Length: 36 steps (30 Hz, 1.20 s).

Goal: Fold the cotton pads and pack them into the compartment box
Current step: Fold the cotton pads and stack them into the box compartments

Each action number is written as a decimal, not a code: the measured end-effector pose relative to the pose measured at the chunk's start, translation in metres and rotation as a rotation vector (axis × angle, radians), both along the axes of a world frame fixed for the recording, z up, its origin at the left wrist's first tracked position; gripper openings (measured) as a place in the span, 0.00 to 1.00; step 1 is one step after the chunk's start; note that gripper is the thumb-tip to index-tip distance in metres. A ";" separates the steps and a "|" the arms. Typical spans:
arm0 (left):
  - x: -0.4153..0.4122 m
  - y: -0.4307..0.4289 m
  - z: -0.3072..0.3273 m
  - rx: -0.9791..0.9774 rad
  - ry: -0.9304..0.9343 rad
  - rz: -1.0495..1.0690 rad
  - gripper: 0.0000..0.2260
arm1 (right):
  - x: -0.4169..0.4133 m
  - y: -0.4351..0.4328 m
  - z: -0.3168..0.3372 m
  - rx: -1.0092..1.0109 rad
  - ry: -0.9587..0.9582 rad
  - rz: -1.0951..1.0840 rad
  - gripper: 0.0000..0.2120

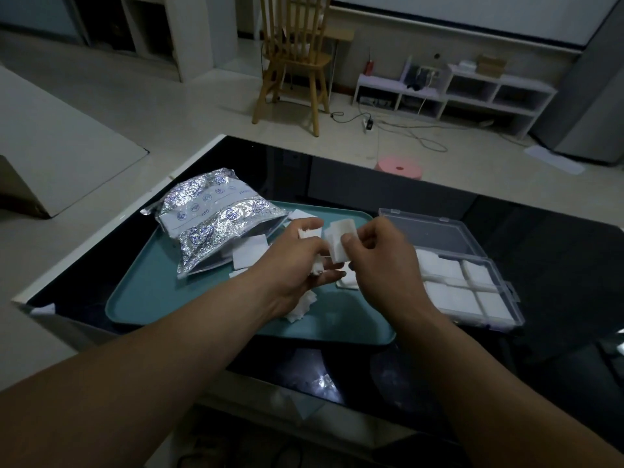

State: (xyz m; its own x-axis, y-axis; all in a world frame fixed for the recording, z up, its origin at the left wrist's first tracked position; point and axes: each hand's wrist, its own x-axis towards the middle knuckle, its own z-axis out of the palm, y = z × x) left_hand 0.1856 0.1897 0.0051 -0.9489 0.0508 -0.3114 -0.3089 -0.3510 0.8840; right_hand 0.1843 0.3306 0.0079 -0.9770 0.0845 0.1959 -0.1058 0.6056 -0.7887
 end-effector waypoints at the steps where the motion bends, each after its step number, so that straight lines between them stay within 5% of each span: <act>1: 0.001 0.000 -0.001 0.002 0.010 0.009 0.20 | 0.001 0.000 0.001 0.011 0.016 -0.001 0.08; 7: 0.004 0.007 -0.001 0.038 0.058 -0.053 0.12 | 0.013 -0.008 0.003 0.303 0.141 0.156 0.08; 18: 0.006 -0.013 0.009 0.287 -0.123 -0.284 0.13 | 0.013 0.019 0.021 0.196 -0.022 0.496 0.24; 27: 0.000 -0.016 0.003 0.262 -0.097 -0.097 0.15 | 0.012 0.014 0.012 0.157 0.004 0.294 0.17; 31: 0.002 -0.010 0.004 0.172 -0.043 -0.059 0.15 | 0.009 0.008 0.004 0.212 0.110 0.220 0.07; 36: 0.002 -0.006 0.001 0.144 -0.036 -0.032 0.13 | 0.009 0.000 0.001 0.362 0.277 0.262 0.08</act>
State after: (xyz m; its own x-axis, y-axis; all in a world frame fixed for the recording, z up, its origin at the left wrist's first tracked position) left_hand 0.1877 0.1837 0.0062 -0.9344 0.1274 -0.3327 -0.3527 -0.4626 0.8134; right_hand 0.1934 0.3307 0.0091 -0.8635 -0.2771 0.4215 -0.4655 0.7596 -0.4543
